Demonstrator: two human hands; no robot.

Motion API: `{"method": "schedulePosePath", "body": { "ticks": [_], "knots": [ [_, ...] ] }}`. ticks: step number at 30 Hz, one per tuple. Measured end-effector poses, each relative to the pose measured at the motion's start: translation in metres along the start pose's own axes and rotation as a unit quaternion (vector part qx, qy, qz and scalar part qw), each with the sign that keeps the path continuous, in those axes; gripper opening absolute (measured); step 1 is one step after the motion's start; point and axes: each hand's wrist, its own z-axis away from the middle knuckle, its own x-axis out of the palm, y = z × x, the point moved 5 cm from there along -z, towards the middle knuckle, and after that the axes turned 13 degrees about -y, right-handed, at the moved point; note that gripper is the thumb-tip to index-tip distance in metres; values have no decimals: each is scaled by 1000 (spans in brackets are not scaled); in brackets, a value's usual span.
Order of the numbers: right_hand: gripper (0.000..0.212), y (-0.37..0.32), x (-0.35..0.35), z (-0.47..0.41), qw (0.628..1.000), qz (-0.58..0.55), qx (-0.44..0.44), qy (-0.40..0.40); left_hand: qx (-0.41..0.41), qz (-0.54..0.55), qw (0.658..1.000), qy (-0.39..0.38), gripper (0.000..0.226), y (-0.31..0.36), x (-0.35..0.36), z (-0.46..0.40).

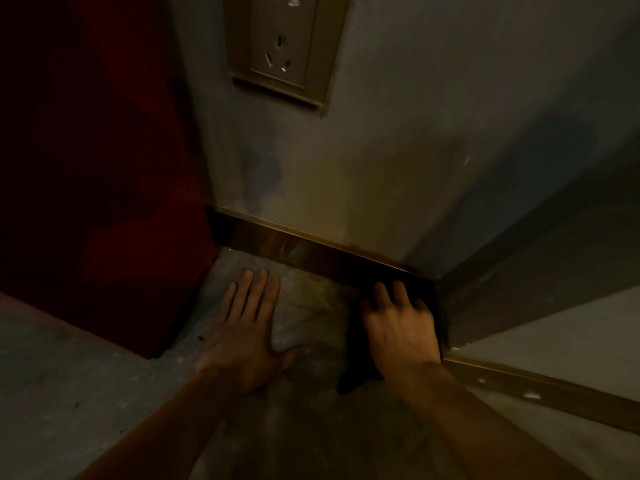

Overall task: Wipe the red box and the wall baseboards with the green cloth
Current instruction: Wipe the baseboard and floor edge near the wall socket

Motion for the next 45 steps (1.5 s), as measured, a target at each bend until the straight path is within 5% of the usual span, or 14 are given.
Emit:
{"method": "schedulePosePath", "body": {
  "ticks": [14,17,21,25,28,34,40,42,45],
  "knots": [
    [39,-51,-42,57,963,-236,-19,132,78,142,982,-101,142,5,-26,13],
    [38,-59,-49,67,938,-303,-31,163,117,114,980,-117,120,19,-25,24],
    [36,-54,-54,70,858,-476,-30,189,158,148,975,-46,48,41,-28,41],
    [32,-39,-57,71,722,-650,-58,230,77,213,970,-85,36,39,-22,44],
    [31,-21,-48,70,656,-715,-52,237,48,285,956,-41,10,38,-37,37],
    [37,-8,-20,74,703,-681,-47,199,142,423,894,33,32,56,-77,40],
    [96,-15,-11,72,778,-597,-115,157,181,432,883,30,63,75,-87,45],
    [105,-13,-7,72,776,-600,-128,147,215,423,880,23,62,84,-92,48],
    [88,-1,0,78,721,-661,-130,162,247,414,876,14,57,100,-94,48]
  ]
}}
